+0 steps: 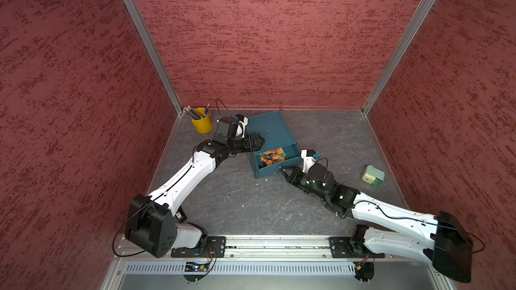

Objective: Take the seed bags out of the drawer
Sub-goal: Open the drawer in the storage box.

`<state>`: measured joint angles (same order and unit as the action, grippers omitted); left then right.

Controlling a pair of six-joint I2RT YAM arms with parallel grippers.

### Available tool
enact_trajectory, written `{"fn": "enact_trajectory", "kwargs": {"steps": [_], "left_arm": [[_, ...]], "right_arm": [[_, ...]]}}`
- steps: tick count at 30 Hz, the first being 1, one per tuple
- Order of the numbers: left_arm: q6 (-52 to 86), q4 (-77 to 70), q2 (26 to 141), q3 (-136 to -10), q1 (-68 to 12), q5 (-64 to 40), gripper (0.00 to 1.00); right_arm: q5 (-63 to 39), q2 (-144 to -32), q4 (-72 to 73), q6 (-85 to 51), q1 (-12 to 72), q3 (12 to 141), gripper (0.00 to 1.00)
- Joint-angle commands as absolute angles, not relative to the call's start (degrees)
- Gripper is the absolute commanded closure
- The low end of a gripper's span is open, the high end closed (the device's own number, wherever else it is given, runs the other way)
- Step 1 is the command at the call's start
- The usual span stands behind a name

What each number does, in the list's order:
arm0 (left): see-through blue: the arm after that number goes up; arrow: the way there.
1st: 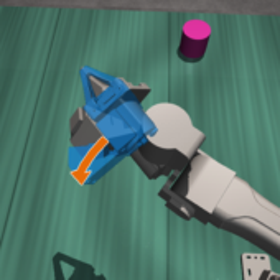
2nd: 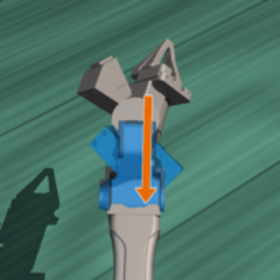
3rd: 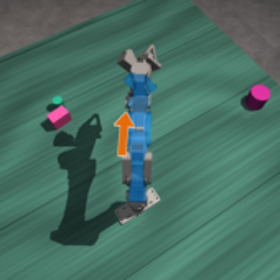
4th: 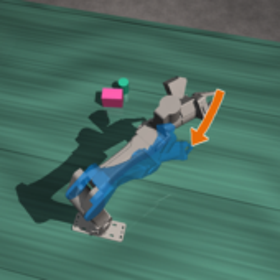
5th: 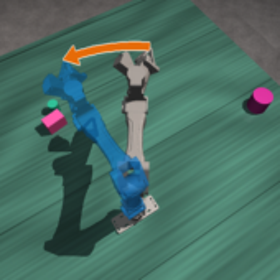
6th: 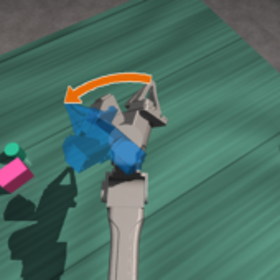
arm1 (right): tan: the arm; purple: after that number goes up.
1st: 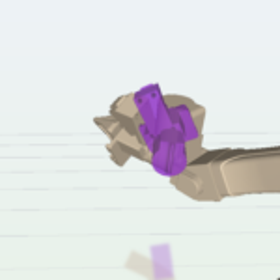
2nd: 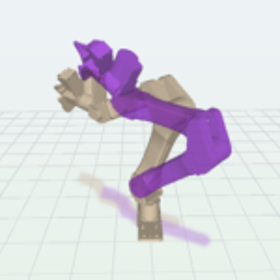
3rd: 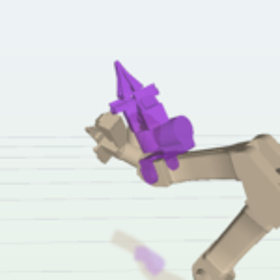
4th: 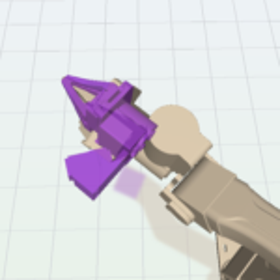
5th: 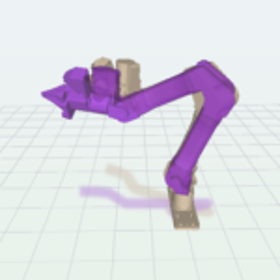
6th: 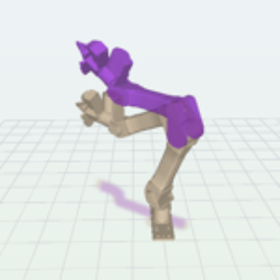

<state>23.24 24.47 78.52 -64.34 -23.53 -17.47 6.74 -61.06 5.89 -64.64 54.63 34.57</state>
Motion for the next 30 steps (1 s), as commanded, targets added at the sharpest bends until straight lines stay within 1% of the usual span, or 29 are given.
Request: {"fn": "enact_trajectory", "kwargs": {"steps": [1, 8, 14, 29, 30], "left_arm": [[22.4, 22.6, 78.9, -63.6, -23.9, -16.9, 0.06], [21.9, 23.1, 78.9, -63.2, -23.8, -16.6, 0.06], [21.8, 22.7, 78.9, -63.0, -23.7, -16.5, 0.06], [21.4, 22.5, 79.1, -62.5, -23.5, -16.7, 0.06], [21.4, 22.4, 79.1, -62.5, -23.5, -16.7, 0.06]], "right_arm": [[10.1, -58.4, 1.2, -65.6, 57.4, 33.9, 1.0], [14.0, -53.3, -5.8, -67.5, 61.4, 33.4, 1.0], [16.6, -51.2, -9.6, -69.0, 64.5, 33.4, 1.0], [20.8, -48.1, -15.2, -70.2, 66.0, 33.5, 1.0], [20.9, -48.2, -15.1, -70.2, 65.9, 33.4, 0.99]]}}
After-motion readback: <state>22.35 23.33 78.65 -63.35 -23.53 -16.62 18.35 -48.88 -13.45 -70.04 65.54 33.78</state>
